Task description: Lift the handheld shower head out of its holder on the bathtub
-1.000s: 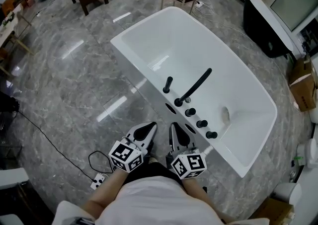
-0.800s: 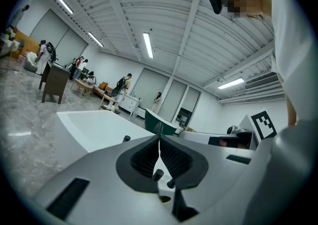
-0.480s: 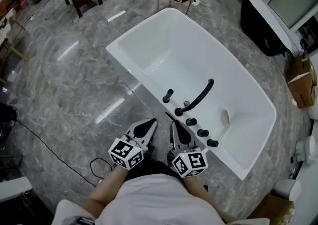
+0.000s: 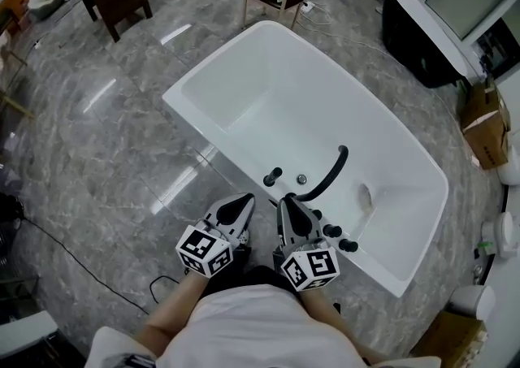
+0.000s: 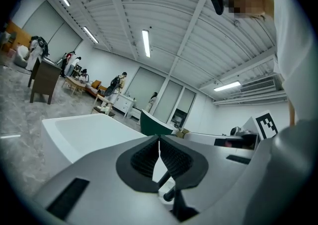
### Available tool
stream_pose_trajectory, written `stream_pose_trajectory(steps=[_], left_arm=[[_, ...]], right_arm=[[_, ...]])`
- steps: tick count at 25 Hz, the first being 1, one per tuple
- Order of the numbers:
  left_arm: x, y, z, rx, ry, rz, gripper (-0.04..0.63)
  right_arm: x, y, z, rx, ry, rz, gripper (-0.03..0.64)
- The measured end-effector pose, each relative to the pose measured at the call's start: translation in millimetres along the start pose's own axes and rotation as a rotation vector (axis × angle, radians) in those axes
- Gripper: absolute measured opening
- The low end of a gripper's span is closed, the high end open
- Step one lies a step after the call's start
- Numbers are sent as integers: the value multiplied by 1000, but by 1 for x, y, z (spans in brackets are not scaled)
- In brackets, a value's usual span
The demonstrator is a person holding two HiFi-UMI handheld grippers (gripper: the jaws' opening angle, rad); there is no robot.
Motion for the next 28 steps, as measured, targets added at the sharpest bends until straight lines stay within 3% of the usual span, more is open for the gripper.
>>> stream_pose_trajectory(steps=[7,12,18,28], left_arm=[[-15,-12,-7,-7,-31,44,12],[-14,-14,-4,-15,-23,29,12],[-18,-17,-9,-22,-28,14,12],[-21,-34,5,-63,-20,14,12]], right_arm=[[4,-11,3,5,-3,49,21],[9,-10,-1,-10,17,45,23],[17,-24,-8,-31,8,42,129],[31,-47,5,-50,-13,92,138]])
Point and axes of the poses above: the fingertips, and each gripper's own axes: y backward along the fingers, x to its right, z out of its underside, the point moved 9 cm from there along y, backward along the fingers, and after that the axes turned 1 degree about y, right-handed, at the moved point
